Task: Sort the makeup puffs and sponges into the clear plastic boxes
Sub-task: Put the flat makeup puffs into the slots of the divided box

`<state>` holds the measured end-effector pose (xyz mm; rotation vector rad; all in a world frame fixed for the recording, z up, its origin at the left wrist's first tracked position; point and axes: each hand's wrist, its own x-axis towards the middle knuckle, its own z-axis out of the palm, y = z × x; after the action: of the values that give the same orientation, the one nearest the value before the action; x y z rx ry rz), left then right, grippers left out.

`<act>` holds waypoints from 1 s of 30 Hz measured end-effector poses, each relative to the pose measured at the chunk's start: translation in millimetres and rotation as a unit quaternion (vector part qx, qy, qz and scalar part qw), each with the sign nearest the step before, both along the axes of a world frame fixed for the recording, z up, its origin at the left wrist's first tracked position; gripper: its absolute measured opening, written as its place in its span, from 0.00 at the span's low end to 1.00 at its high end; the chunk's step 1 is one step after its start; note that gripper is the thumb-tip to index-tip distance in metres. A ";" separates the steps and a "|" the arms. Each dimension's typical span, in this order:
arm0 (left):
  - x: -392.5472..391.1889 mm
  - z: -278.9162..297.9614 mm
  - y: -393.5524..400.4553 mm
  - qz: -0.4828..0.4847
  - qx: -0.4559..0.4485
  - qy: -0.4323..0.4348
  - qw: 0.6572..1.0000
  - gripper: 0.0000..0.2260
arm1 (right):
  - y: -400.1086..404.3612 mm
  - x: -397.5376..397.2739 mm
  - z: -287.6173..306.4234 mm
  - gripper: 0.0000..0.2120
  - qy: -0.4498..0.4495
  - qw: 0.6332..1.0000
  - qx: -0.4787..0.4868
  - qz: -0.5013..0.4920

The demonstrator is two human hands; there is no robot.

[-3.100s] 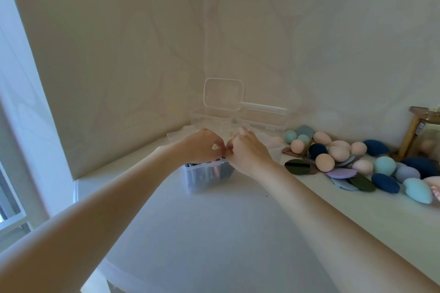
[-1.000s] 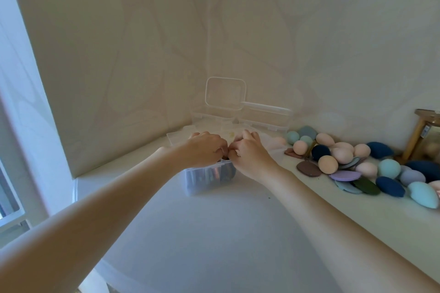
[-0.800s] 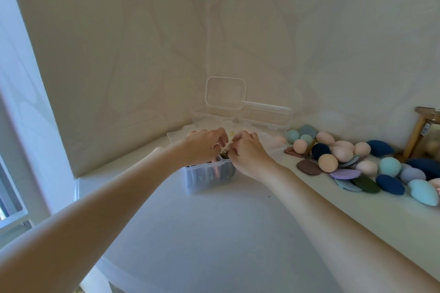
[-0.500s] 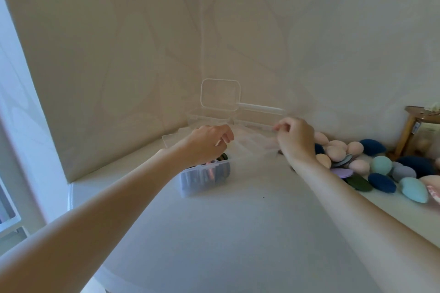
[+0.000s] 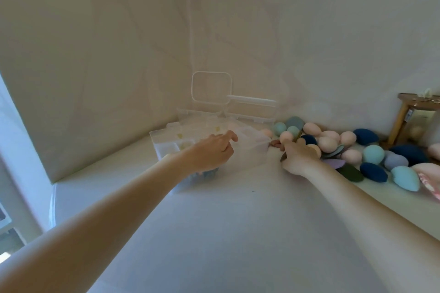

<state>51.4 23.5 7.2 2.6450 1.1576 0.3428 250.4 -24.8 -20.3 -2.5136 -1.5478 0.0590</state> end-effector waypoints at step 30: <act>-27.5 16.0 12.5 0.006 0.004 -0.030 1.000 0.17 | 22.1 -102.5 43.6 0.13 0.069 0.973 0.060 0.213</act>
<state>23.9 36.0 23.2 2.6170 1.1578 0.4268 147.8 -2.7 23.3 -2.0019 -1.9352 0.1888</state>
